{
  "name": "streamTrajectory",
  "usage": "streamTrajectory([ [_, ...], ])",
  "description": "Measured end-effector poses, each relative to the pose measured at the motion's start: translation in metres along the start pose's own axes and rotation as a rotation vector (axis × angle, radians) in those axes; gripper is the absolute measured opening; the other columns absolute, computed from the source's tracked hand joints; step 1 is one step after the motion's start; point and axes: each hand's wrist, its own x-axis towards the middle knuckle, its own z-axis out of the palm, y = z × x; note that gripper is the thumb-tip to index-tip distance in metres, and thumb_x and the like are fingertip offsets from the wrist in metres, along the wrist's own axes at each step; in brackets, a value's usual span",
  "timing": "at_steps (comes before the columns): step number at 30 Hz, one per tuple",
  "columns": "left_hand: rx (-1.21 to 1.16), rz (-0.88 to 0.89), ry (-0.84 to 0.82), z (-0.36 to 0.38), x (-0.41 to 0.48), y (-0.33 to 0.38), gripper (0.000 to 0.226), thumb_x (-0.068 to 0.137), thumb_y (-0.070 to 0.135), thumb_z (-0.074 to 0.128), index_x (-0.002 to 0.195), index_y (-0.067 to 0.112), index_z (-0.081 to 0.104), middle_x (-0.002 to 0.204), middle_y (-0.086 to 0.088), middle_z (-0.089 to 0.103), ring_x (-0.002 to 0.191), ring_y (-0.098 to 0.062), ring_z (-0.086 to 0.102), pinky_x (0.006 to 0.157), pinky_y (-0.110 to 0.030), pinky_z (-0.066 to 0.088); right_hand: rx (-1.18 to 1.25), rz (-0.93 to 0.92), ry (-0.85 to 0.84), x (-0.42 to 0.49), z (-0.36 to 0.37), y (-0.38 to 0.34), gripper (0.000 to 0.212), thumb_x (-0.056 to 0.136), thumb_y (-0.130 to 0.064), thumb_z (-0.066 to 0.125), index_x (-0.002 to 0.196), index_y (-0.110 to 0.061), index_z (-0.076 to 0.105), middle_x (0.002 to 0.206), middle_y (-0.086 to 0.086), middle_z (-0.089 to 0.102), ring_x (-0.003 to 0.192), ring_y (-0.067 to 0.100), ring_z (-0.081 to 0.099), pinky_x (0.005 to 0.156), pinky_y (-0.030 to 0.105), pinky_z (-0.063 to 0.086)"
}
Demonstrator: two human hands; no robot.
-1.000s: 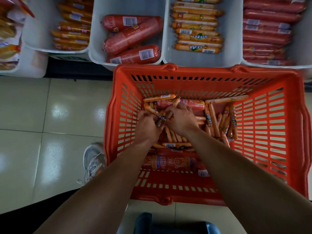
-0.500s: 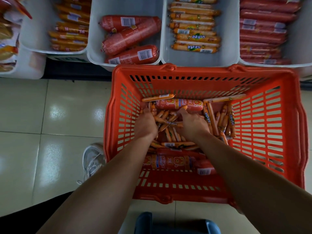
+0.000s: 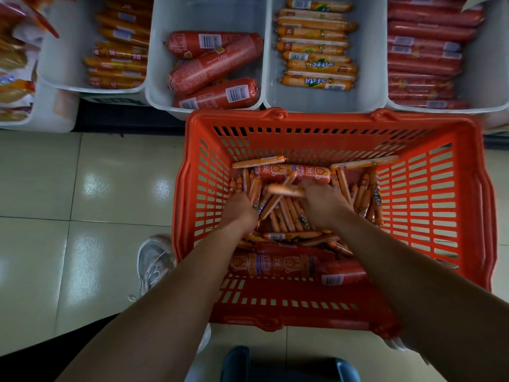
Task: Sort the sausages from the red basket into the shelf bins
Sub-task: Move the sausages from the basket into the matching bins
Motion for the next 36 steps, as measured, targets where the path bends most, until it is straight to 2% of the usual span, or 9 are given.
streamTrajectory([
  [3,-0.061,0.000,-0.034,-0.009,0.001,0.007,0.036,0.097,0.005,0.050,0.132,0.012,0.049,0.120,-0.013,0.058,0.096,-0.027,0.058,0.070,-0.034,0.045,0.231,0.148,0.083,0.002,-0.005,0.009,0.014,0.101,-0.025,0.047,0.106,-0.012,0.046,0.088,0.008,0.060,0.070,0.025,0.059,0.059,0.033,0.043],
  [5,-0.068,-0.002,-0.063,-0.009,0.002,0.013,0.056,0.099,0.004,0.046,0.151,0.011,0.027,0.137,-0.017,0.050,0.104,-0.030,0.059,0.073,-0.031,0.047,0.411,0.258,0.072,0.005,-0.002,0.011,0.019,0.101,-0.030,0.046,0.104,-0.011,0.049,0.081,0.008,0.059,0.063,0.023,0.059,0.052,0.031,0.044],
  [9,-0.122,0.000,-0.106,0.004,0.006,0.020,0.074,0.102,0.011,0.049,0.158,0.012,0.001,0.156,-0.019,0.031,0.130,-0.037,0.048,0.085,-0.034,0.045,0.602,0.405,0.003,0.016,0.016,0.004,0.027,0.095,-0.027,0.053,0.117,-0.014,0.047,0.089,0.010,0.061,0.067,0.025,0.059,0.053,0.033,0.045],
  [15,-0.075,0.049,-0.034,0.017,0.015,0.018,0.067,0.100,0.024,0.057,0.156,0.016,0.021,0.153,-0.013,0.038,0.132,-0.035,0.047,0.096,-0.041,0.045,0.699,0.496,0.018,0.028,0.037,-0.013,0.023,0.089,-0.028,0.059,0.107,-0.014,0.055,0.086,0.003,0.060,0.076,0.024,0.058,0.050,0.026,0.034],
  [20,-0.126,0.099,0.016,0.016,0.009,0.015,0.044,0.096,0.039,0.061,0.132,0.014,0.053,0.119,-0.008,0.061,0.107,-0.028,0.060,0.072,-0.026,0.039,0.792,0.525,0.088,0.028,0.047,-0.019,0.024,0.087,-0.037,0.068,0.087,-0.018,0.054,0.080,0.000,0.059,0.076,0.023,0.060,0.065,0.033,0.044],
  [25,-0.178,0.140,0.005,0.019,0.010,0.011,0.008,0.095,0.029,0.062,0.095,0.023,0.058,0.076,0.011,0.053,0.072,-0.011,0.052,0.051,-0.017,0.030,0.810,0.452,0.062,0.031,0.055,-0.029,0.039,0.081,-0.048,0.074,0.097,-0.016,0.058,0.082,-0.002,0.063,0.077,0.018,0.064,0.057,0.027,0.041],
  [29,-0.170,0.146,0.023,0.021,0.014,0.005,0.009,0.095,0.026,0.061,0.090,0.019,0.063,0.076,0.006,0.059,0.074,-0.017,0.059,0.054,-0.021,0.037,0.748,0.391,0.072,0.030,0.054,-0.032,0.033,0.083,-0.046,0.073,0.097,-0.021,0.058,0.082,-0.004,0.062,0.075,0.016,0.062,0.052,0.025,0.038],
  [33,-0.182,0.136,0.035,0.019,0.018,-0.001,0.025,0.093,0.044,0.062,0.096,0.020,0.067,0.092,-0.001,0.068,0.083,-0.021,0.064,0.071,-0.033,0.049,0.786,0.317,0.066,0.026,0.053,-0.029,0.030,0.083,-0.046,0.074,0.093,-0.024,0.056,0.080,-0.006,0.062,0.074,0.013,0.062,0.057,0.027,0.040],
  [36,-0.165,0.175,-0.006,0.018,0.015,-0.001,0.036,0.093,0.053,0.061,0.098,0.018,0.067,0.092,-0.002,0.066,0.083,-0.020,0.062,0.068,-0.032,0.047,0.785,0.277,0.055,0.021,0.054,-0.023,0.029,0.084,-0.047,0.072,0.094,-0.023,0.060,0.079,-0.005,0.066,0.073,0.014,0.066,0.061,0.029,0.044],
])
